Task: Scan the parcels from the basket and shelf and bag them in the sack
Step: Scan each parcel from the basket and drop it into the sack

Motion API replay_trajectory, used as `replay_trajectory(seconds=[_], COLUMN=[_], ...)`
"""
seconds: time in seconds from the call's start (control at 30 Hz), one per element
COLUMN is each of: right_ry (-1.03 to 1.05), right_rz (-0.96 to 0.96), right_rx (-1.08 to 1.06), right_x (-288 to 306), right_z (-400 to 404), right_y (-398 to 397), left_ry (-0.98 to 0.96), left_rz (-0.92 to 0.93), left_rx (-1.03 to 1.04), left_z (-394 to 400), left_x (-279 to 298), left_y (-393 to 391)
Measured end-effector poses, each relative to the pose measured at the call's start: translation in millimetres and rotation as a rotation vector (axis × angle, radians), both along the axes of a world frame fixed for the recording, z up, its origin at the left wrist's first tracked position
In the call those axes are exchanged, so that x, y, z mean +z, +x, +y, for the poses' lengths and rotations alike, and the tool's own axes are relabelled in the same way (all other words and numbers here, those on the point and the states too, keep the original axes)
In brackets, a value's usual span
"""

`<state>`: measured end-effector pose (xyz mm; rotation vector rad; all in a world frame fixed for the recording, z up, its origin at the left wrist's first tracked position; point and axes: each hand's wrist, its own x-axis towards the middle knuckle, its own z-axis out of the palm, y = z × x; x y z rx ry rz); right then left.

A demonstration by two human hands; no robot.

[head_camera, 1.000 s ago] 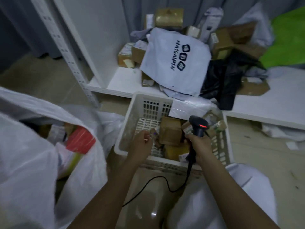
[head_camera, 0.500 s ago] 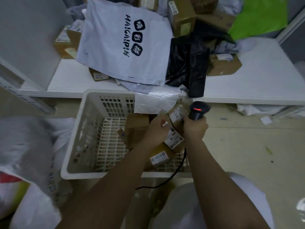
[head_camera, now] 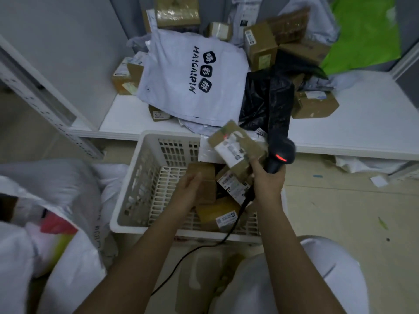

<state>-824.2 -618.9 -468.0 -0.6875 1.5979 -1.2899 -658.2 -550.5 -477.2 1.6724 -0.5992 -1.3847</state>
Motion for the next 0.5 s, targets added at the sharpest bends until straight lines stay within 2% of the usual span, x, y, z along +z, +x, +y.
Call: replay_trajectory(seconds=[0.1, 0.2, 0.33, 0.5], right_ry=[0.098, 0.097, 0.006, 0.003], right_rz=[-0.129, -0.195, -0.164, -0.046], right_rx=[0.243, 0.438, 0.601, 0.675], right_x=[19.4, 38.0, 55.0, 70.4], right_z=[25.7, 52.7, 83.5, 118.3], right_y=[18.9, 42.3, 72.1, 97.6], left_ry=[-0.123, -0.204, -0.171, -0.227], left_rz=[0.268, 0.331, 0.098, -0.012], left_rx=[0.100, 0.247, 0.232, 0.380], left_z=[27.2, 58.9, 109.2, 158.9], left_x=[25.0, 45.1, 71.2, 85.9], left_y=[25.7, 58.7, 93.8, 123.7])
